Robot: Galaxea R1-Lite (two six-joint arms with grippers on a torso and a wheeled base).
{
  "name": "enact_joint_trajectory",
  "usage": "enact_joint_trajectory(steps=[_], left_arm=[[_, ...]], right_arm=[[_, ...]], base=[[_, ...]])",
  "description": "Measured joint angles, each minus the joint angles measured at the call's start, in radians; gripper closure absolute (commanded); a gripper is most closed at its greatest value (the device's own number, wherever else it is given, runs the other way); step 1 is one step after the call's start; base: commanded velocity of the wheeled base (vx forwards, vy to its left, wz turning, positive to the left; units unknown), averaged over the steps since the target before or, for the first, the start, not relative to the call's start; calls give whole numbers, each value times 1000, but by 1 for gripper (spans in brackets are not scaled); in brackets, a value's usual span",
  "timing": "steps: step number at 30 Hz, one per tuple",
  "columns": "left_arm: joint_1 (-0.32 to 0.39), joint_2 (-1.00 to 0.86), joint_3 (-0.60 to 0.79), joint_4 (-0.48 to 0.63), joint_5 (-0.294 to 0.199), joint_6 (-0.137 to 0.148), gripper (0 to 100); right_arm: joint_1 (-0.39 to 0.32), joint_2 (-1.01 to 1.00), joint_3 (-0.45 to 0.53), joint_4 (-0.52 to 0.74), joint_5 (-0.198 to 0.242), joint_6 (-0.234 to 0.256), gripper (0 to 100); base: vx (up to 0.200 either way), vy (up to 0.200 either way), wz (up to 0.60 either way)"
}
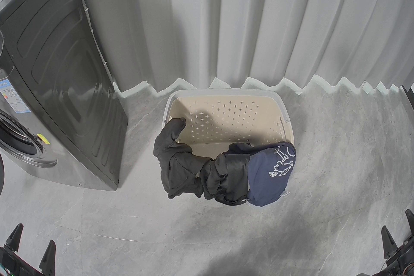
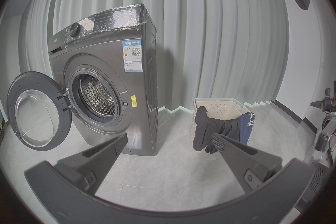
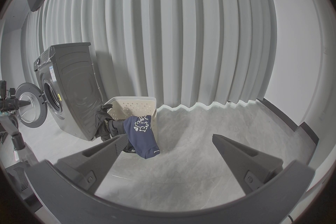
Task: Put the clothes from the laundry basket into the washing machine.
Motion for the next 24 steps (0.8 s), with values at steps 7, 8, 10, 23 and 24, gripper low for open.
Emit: enact_joint_trajectory(steps=[7, 8, 10, 23, 24], left_arm=[[0, 0, 0, 0, 0, 0, 0], [0, 0, 0, 0, 0, 0, 0], [0, 0, 0, 0, 0, 1, 0], [0, 0, 0, 0, 0, 3, 0], [0, 0, 0, 0, 0, 3, 0]], right_arm=[[-1, 0, 0, 0, -1, 0, 0], [-1, 0, 0, 0, -1, -1, 0], [-1, 0, 0, 1, 0, -1, 0], [-2, 24, -122, -13, 3, 14, 0], [-1, 39, -141, -6, 6, 15, 0]], base=[[29, 0, 0], [0, 0, 0], [0, 0, 0], [0, 0, 0], [0, 0, 0]])
